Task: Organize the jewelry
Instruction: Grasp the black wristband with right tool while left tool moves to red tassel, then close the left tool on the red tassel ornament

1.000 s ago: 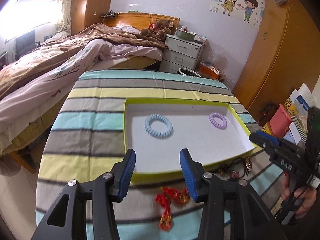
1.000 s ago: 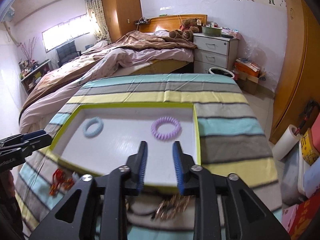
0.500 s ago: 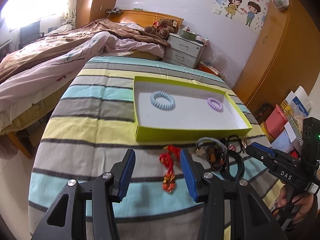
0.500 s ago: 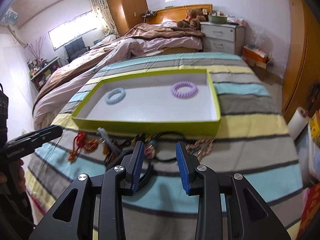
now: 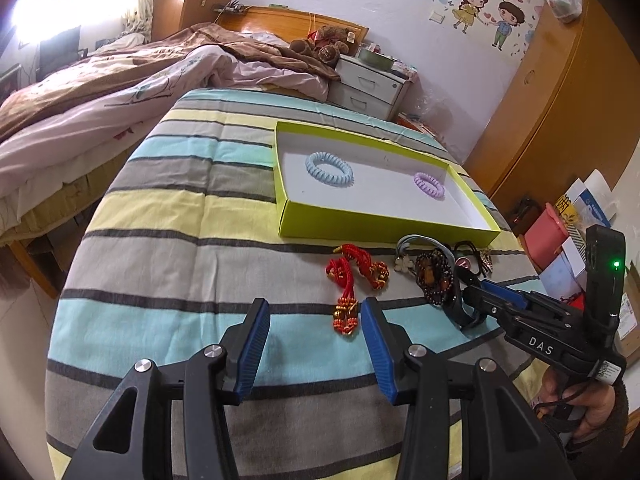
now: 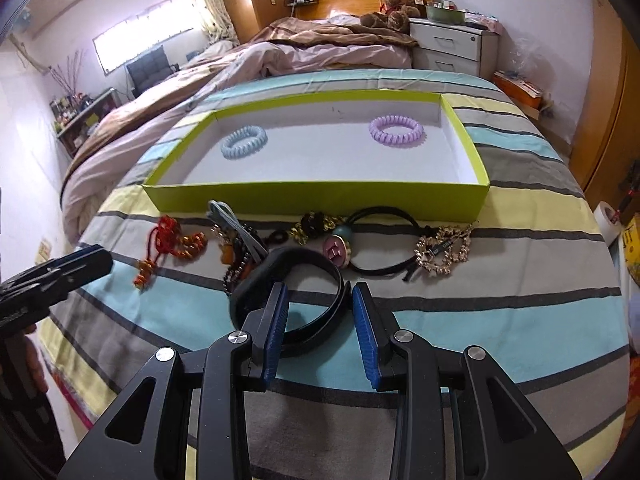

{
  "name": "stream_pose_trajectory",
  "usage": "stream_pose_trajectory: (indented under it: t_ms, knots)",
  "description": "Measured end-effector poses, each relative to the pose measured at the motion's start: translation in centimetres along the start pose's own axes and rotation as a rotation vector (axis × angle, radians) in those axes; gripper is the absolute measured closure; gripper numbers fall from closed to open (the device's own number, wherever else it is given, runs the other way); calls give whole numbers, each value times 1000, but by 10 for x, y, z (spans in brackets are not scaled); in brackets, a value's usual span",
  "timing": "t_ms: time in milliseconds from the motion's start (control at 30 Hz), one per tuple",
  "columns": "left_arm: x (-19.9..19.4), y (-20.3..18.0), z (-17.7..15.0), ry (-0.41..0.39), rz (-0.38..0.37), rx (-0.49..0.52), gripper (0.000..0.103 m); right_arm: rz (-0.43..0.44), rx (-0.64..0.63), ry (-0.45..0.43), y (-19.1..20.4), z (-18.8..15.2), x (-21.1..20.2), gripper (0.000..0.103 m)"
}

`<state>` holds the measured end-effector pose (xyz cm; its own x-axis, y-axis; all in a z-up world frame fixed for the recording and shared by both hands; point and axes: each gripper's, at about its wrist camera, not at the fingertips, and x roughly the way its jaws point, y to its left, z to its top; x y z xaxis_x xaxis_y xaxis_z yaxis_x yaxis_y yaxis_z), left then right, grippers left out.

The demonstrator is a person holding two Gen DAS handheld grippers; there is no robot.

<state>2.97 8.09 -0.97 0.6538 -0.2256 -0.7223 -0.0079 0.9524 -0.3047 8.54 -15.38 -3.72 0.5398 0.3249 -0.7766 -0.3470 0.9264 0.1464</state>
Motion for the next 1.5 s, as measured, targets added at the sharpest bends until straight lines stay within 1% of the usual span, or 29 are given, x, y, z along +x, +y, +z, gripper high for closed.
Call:
stream_pose_trajectory:
  t_ms: [133,200,233,267,333,533,633,700,733,833,933,1067,1133,1167,1200,1233,1267,1300,1367,1400,1500]
  knots:
    - [1,4,-3,10,-3,-19,56,-27,-18,0,1,-1,-1,69]
    - [1,6,-3,11,-4,-26,56,-37,-29,4,2,-1,-2,71]
    - [1,6,-3,12,-4,-28,56,-43,-35,4,3,-1,-2,78]
    - [1,6,-3,13,-10,-26,56,-62,-45,-2,4,-1,-3,83]
    - [4,5,-4,25,-12,-22,56,-73,-55,-9,5,-2,-5,86]
    - [13,-7,-5,44,-16,26,56,-69,-40,-38,-2,-3,-12,96]
    - [18,-17,-4,45,24,79,56,-66,-36,-50,-4,-3,-15,96]
    - [23,-21,-4,56,20,87,56,-63,-25,-53,-9,-4,-16,96]
    - [24,-23,-4,55,32,90,56,-60,-21,-55,-9,-4,-17,96]
    - [28,-32,-5,50,92,143,56,-58,-12,-61,-15,-4,-21,96]
    - [32,-35,-5,59,118,168,56,-75,-18,-73,-17,-3,-26,96]
    - [38,-43,-4,58,183,220,56,-102,-39,-89,-23,-1,-37,96]
    - [40,-46,-4,55,191,240,57,-105,-51,-79,-28,-1,-41,96]
    - [40,-46,-3,56,187,240,60,-105,-52,-68,-31,-1,-41,96]
    - [40,-46,-3,56,182,241,65,-108,-52,-57,-35,-1,-40,96]
    - [40,-46,-2,54,182,239,67,-112,-54,-44,-37,-2,-39,96]
    - [40,-47,-2,53,185,241,72,-115,-52,-36,-40,-3,-38,96]
    - [41,-48,-2,52,184,247,76,-115,-43,-32,-43,-4,-37,96]
    - [41,-49,-2,52,176,245,82,-108,-29,-24,-48,-7,-36,96]
    - [41,-48,-2,52,169,239,87,-108,-27,-24,-49,-7,-36,96]
    - [40,-45,-1,53,132,213,88,-110,-31,-19,-49,-8,-34,96]
